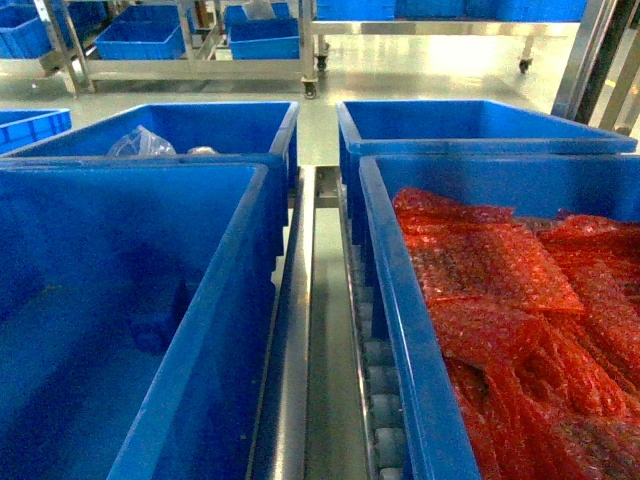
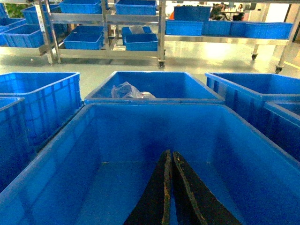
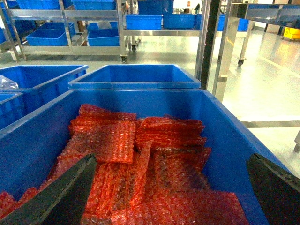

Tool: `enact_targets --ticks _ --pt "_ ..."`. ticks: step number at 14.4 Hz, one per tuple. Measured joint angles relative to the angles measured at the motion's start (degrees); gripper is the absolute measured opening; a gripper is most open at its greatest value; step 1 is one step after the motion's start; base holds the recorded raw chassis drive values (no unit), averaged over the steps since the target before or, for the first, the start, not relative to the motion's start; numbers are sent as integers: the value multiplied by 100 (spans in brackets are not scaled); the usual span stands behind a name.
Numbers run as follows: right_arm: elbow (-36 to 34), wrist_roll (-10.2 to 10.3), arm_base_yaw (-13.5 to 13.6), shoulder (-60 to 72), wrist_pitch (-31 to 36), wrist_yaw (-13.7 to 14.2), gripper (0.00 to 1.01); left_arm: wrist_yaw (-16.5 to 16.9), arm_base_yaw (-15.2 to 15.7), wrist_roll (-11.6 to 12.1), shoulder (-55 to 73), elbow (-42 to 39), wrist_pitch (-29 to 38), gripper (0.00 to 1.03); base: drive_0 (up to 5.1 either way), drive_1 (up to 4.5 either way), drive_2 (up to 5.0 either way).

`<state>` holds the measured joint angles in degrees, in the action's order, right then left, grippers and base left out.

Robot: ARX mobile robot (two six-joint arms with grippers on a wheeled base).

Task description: Pick blue part to blue bin on bottom shelf

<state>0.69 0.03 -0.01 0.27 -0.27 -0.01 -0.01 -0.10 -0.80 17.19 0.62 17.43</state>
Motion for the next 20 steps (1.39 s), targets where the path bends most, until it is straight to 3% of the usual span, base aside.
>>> enact_targets --ticks 6,7,13,20 --pt "0 -2 0 0 0 0 98 -4 0 0 -837 2 -927 2 0 0 0" --pt "0 -2 0 0 -7 2 98 13 0 2 -1453 4 -1794 2 0 0 0" --pt "0 -2 0 0 -2 2 98 0 0 17 -1657 4 -1768 2 0 0 0" --pt "0 -2 0 0 0 2 98 0 0 17 -1657 4 -1764 80 0 0 0"
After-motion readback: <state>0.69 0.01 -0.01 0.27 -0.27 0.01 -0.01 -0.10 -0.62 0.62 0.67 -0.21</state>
